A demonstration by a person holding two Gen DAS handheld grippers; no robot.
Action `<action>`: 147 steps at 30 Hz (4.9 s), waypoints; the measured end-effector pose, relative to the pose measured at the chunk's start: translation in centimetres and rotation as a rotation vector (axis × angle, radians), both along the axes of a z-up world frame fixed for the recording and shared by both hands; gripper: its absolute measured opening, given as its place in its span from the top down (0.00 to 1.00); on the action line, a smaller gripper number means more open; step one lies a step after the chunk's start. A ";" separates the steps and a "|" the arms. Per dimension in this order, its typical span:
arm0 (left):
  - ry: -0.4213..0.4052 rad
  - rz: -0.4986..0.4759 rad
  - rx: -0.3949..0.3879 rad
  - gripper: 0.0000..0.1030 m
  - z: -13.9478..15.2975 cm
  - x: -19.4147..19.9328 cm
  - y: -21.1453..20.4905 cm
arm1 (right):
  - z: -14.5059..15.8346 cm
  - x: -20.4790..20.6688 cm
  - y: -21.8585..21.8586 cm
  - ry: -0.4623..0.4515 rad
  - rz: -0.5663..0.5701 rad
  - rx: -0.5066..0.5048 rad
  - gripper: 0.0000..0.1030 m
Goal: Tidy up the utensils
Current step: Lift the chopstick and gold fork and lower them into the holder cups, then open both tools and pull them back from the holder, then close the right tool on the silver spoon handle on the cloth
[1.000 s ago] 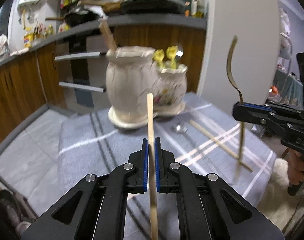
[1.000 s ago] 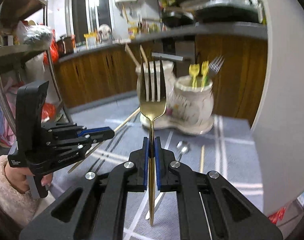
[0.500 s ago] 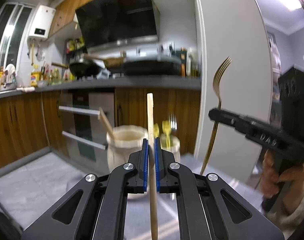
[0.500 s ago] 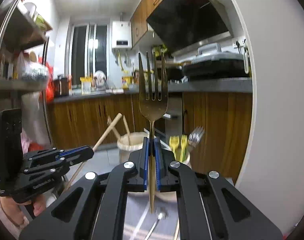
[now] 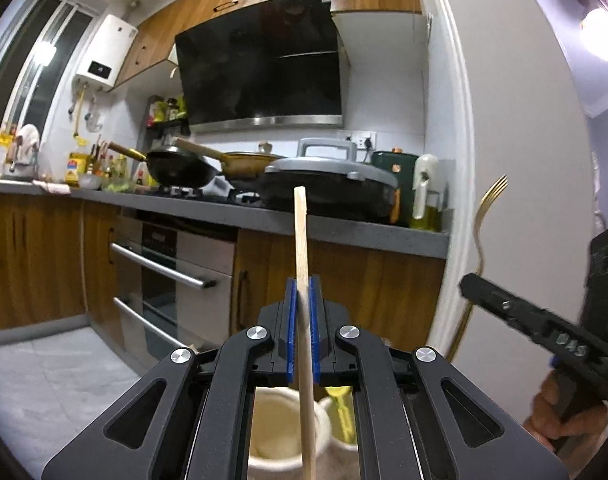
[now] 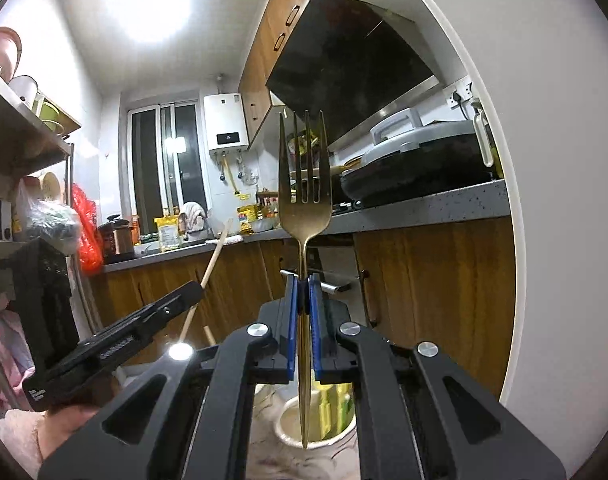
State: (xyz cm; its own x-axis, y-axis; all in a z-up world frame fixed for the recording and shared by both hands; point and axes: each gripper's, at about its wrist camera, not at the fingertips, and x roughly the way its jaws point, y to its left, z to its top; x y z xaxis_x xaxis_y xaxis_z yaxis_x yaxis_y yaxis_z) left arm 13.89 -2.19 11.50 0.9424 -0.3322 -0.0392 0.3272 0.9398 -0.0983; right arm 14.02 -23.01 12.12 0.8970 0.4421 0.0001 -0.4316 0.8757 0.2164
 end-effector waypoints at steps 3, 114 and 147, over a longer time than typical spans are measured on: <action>-0.012 0.052 0.042 0.93 -0.1 1.7 -1.2 | -0.1 0.9 0.0 -0.010 -0.014 0.003 0.94; 0.293 0.186 0.202 0.05 -11.0 -11.5 3.1 | -15.2 -5.6 6.9 0.635 -0.030 -0.538 0.06; 0.361 0.161 0.162 0.05 -10.9 -10.8 2.4 | -14.6 -4.1 4.6 0.737 0.060 -0.336 0.97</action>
